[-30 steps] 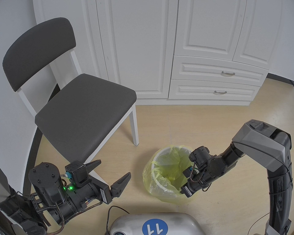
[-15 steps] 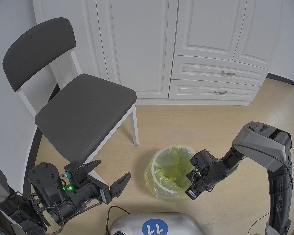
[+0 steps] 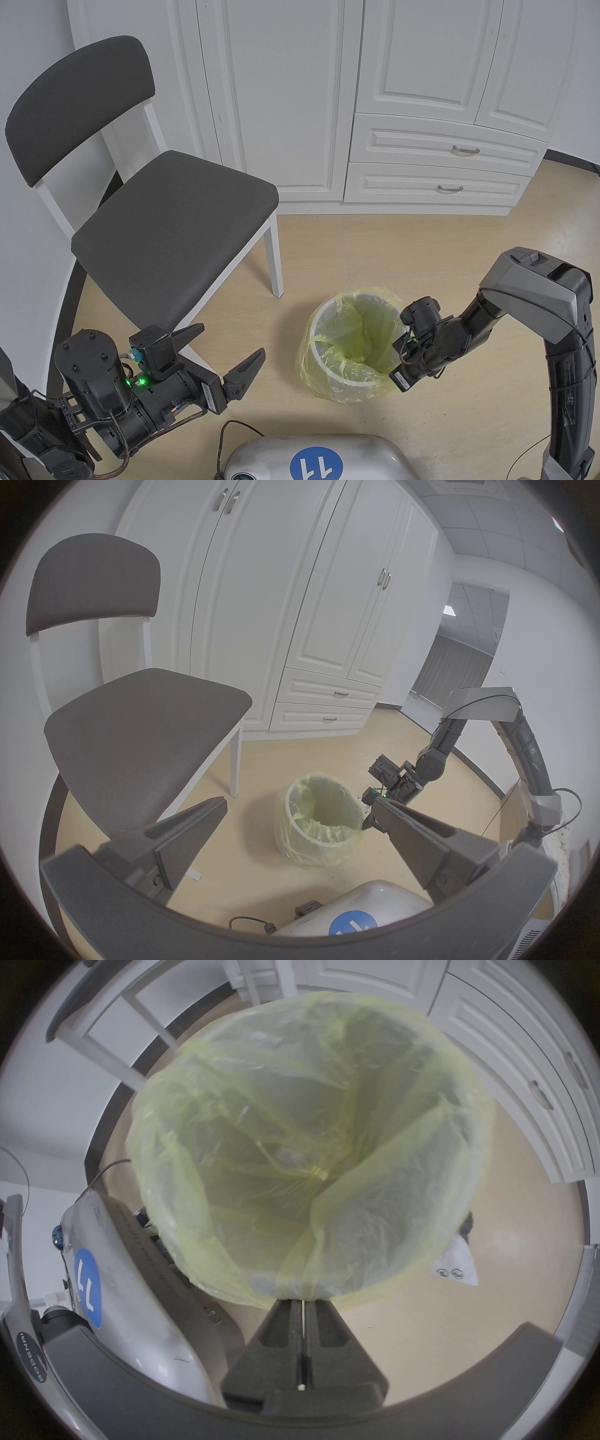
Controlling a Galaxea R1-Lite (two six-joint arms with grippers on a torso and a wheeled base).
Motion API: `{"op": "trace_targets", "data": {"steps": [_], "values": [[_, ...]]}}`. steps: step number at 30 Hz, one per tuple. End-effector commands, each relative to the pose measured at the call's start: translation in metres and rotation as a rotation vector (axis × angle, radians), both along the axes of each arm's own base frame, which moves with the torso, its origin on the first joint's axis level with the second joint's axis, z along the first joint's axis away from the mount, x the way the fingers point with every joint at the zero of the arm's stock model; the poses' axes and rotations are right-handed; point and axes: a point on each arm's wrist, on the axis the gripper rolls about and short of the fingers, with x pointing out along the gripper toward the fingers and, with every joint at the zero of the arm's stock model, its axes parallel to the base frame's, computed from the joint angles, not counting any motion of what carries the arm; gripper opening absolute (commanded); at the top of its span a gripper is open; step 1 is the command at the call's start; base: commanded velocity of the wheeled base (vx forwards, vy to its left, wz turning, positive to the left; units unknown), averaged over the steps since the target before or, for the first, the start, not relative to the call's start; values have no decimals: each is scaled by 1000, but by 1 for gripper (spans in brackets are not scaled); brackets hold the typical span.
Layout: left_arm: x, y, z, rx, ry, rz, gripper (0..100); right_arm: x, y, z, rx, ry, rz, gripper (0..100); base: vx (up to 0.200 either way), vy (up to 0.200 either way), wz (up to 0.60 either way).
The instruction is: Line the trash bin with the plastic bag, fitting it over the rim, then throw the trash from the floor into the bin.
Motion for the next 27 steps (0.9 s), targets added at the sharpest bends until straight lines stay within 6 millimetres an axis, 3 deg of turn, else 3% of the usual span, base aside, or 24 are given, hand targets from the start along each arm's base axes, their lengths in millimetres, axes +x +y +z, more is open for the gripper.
{"op": "trace_targets", "data": {"steps": [1, 9, 19, 27], "values": [[-1, 1, 4, -13, -14, 0, 100, 20, -26, 13, 15, -57, -52, 0, 0, 0, 0], [-1, 1, 6, -18, -20, 0, 100, 47, -66, 33, 161, -111, -106, 0, 0, 0, 0], [-2, 1, 7, -21, -23, 0, 100, 56, -89, 26, 339, -70, -71, 0, 0, 0, 0], [-2, 2, 6, -20, -22, 0, 100, 50, -109, 43, 386, -89, -38, 0, 0, 0, 0]]}}
